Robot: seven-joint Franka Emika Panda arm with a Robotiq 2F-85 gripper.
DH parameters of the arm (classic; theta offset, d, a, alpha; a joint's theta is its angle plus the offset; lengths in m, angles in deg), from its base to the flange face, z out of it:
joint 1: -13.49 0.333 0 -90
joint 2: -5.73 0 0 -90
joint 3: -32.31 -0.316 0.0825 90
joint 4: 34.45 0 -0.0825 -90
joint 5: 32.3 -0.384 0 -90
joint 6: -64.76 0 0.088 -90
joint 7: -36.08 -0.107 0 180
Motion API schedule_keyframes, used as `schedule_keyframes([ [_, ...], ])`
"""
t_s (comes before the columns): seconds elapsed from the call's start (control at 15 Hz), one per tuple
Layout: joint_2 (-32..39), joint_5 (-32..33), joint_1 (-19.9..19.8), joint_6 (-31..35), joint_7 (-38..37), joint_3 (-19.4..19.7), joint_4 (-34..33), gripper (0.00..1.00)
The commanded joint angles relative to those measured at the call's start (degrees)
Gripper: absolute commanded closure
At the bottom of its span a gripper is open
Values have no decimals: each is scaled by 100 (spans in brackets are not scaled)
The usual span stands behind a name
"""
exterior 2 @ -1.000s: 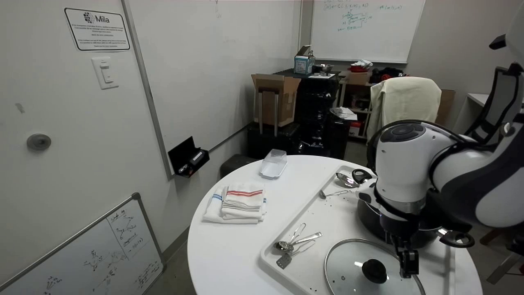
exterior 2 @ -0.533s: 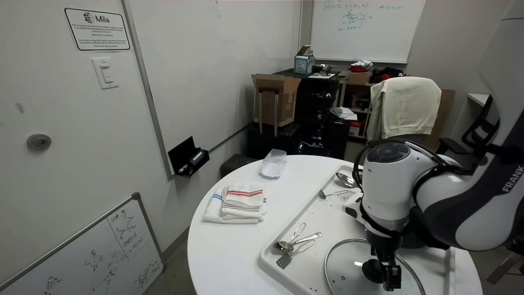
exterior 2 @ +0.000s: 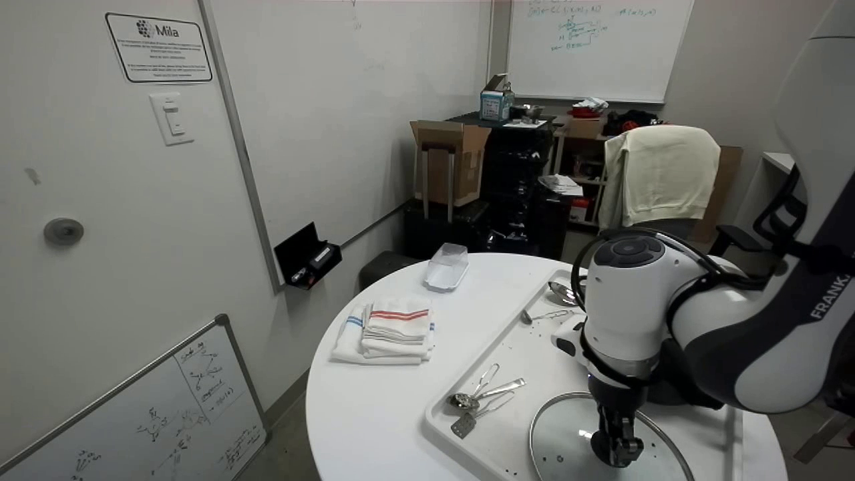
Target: Cover the pot
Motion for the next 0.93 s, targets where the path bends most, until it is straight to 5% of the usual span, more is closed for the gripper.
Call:
schedule_keyframes([
  [0.0,19,87,31,141,20,59,-16,75],
  [0.87,-1202,97,-82,-41,202,-89,741,75],
])
